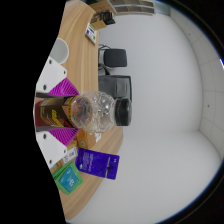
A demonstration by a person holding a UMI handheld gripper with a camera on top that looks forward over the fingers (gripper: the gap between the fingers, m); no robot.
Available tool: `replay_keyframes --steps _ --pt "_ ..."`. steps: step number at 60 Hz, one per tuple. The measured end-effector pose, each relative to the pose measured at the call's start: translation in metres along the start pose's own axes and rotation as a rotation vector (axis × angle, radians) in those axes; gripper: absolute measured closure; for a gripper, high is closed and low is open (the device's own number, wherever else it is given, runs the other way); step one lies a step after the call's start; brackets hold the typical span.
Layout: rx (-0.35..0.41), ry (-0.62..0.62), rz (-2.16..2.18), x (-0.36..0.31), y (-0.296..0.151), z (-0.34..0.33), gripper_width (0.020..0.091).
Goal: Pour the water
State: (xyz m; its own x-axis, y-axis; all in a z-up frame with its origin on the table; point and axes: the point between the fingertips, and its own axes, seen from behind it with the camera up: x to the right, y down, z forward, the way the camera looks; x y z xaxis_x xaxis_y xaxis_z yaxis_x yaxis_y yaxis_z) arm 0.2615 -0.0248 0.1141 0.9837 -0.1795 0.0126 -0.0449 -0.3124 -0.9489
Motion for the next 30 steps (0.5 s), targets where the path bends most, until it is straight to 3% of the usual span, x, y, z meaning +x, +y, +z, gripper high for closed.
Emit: replay_keyframes --steps 6,8,12,21,24,28,30 --pt "-0.042 0.021 0.011 0.013 0.030 0.004 0.0722" --pt "-0.008 0.009 0.017 0.012 0.026 0.004 0.0725" --pt "-0.007 -0.001 0.013 0.012 0.026 0.003 0.0721" --pt "-0.018 -0.013 0.003 0.012 0.027 0.005 0.0612" --pt "-0.048 -0.009 -0.006 0.013 0.030 0.005 0.0534" --pt "-0.096 0.008 -0.012 0.016 0.037 0.001 0.0234" --pt "-0.111 0.015 -0.011 0.016 0.038 -0.004 0.0272"
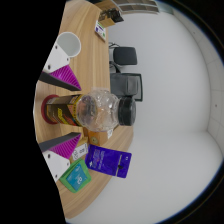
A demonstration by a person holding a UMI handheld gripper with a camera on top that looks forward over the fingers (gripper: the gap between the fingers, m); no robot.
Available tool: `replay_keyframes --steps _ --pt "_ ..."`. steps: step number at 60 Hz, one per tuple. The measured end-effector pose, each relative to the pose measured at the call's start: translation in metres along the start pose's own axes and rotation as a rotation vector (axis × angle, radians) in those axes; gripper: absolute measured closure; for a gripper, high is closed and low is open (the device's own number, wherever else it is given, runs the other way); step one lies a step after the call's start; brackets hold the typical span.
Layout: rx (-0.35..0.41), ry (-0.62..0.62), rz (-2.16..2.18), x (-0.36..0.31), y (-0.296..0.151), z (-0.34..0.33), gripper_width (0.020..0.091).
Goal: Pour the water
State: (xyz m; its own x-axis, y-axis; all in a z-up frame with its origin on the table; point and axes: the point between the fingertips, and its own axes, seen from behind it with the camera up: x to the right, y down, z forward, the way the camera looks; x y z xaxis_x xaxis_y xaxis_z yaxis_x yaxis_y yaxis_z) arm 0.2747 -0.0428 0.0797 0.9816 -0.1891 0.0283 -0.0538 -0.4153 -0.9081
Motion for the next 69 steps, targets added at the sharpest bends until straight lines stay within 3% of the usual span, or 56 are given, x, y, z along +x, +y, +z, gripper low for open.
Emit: replay_keyframes --steps 5,13,42,54,69 --pt "-0.023 0.015 -0.003 0.000 -0.001 -0.020 0.0234" --pt "-0.056 0.025 -0.023 -0.008 -0.007 -0.074 0.0244" --pt "-0.148 0.064 -0.044 -0.065 0.012 -0.356 0.0248" --pt "-0.144 0.053 -0.038 -0.079 0.016 -0.403 0.0247" --pt "-0.139 0.069 -0.064 -0.081 0.015 -0.417 0.0246"
